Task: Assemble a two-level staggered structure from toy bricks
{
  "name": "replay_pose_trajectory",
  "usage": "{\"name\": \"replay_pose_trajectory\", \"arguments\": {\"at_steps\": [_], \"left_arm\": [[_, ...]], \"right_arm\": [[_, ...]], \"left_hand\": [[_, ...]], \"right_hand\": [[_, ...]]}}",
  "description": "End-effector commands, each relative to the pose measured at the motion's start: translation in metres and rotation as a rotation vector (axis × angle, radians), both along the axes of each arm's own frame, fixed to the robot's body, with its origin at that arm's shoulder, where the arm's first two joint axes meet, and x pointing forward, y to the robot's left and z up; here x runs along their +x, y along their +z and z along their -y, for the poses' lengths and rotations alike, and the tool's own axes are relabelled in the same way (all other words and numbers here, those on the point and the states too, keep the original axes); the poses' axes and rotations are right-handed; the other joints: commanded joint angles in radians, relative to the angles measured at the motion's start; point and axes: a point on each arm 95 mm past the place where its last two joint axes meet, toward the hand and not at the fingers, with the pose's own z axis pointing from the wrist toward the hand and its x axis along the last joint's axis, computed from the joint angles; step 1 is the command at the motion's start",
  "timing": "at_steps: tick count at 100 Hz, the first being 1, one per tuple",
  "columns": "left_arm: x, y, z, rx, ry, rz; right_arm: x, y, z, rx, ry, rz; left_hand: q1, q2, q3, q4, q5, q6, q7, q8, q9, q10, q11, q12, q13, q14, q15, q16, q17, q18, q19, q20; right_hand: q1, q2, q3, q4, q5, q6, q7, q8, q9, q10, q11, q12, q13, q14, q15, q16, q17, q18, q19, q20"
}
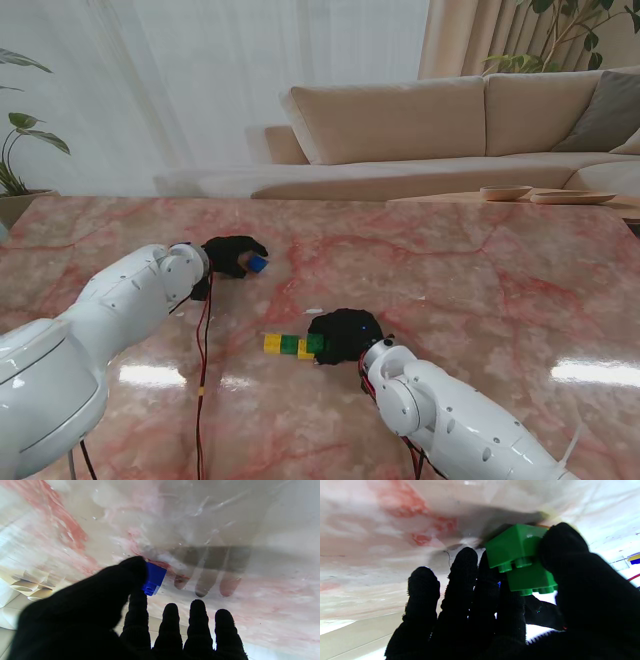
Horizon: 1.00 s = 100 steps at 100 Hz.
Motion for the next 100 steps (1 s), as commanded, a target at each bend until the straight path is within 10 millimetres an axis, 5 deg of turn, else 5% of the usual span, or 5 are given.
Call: {"name": "replay_pose_trajectory", "arguments": {"at_steps": [1, 28, 50, 100], "left_arm": [[0.001, 0.002, 0.004, 0.000, -0.006, -0.005], [-0.001, -0.002, 0.003, 0.060, -0.038, 0.021], [-0.005, -0.006, -0.002, 0.126, -0.084, 0.055], [-0.022, -0.028, -0.011, 0.111, -0.094, 0.062]], "right_arm": [[-0.005, -0.011, 0.004, -0.017, -0.003, -0.038], [-0.005, -0.011, 0.005, -0.017, -0.001, -0.035], [-0.005, -0.012, 0.005, -0.014, 0.003, -0.036], [-0.006, -0.014, 0.003, -0.010, 0.004, -0.038]], "left_hand": [[-0.034, -0.006, -0.025, -0.021, -0.035, 0.015, 0.059, 0.045, 0.008, -0.026, 0.035, 0.011, 0.024, 0.025, 0.035, 0.011, 0.000, -0.004, 0.041, -0.011], [0.006, -0.039, -0.008, -0.036, -0.034, 0.014, 0.216, 0.165, 0.070, -0.064, 0.200, 0.024, 0.118, 0.028, 0.094, 0.015, 0.018, 0.015, 0.227, -0.081], [0.048, -0.066, 0.028, -0.035, -0.048, -0.002, 0.277, 0.228, 0.179, -0.089, 0.271, 0.077, 0.291, 0.028, 0.176, 0.073, 0.028, 0.052, 0.558, -0.104], [-0.018, -0.134, -0.014, -0.050, 0.049, -0.055, 0.385, 0.286, 0.268, -0.093, 0.324, 0.137, 0.367, 0.030, 0.198, 0.106, 0.059, 0.075, 0.628, -0.142]], "right_hand": [[0.028, 0.019, 0.026, -0.023, 0.031, -0.063, 0.052, 0.001, 0.045, -0.022, 0.010, 0.004, 0.009, -0.023, 0.014, 0.026, -0.002, 0.000, 0.009, 0.004], [0.031, 0.019, 0.025, -0.025, 0.032, -0.070, 0.061, -0.005, 0.052, -0.022, 0.009, 0.008, 0.013, -0.024, 0.015, 0.026, 0.000, 0.003, 0.010, 0.004], [0.031, 0.021, 0.023, -0.027, 0.033, -0.073, 0.068, -0.010, 0.055, -0.024, 0.008, 0.009, 0.013, -0.024, 0.015, 0.027, 0.000, 0.004, 0.010, 0.004], [0.032, 0.026, 0.016, -0.028, 0.033, -0.077, 0.080, -0.020, 0.060, -0.023, 0.007, 0.012, 0.016, -0.024, 0.017, 0.028, 0.000, 0.003, 0.010, 0.005]]}}
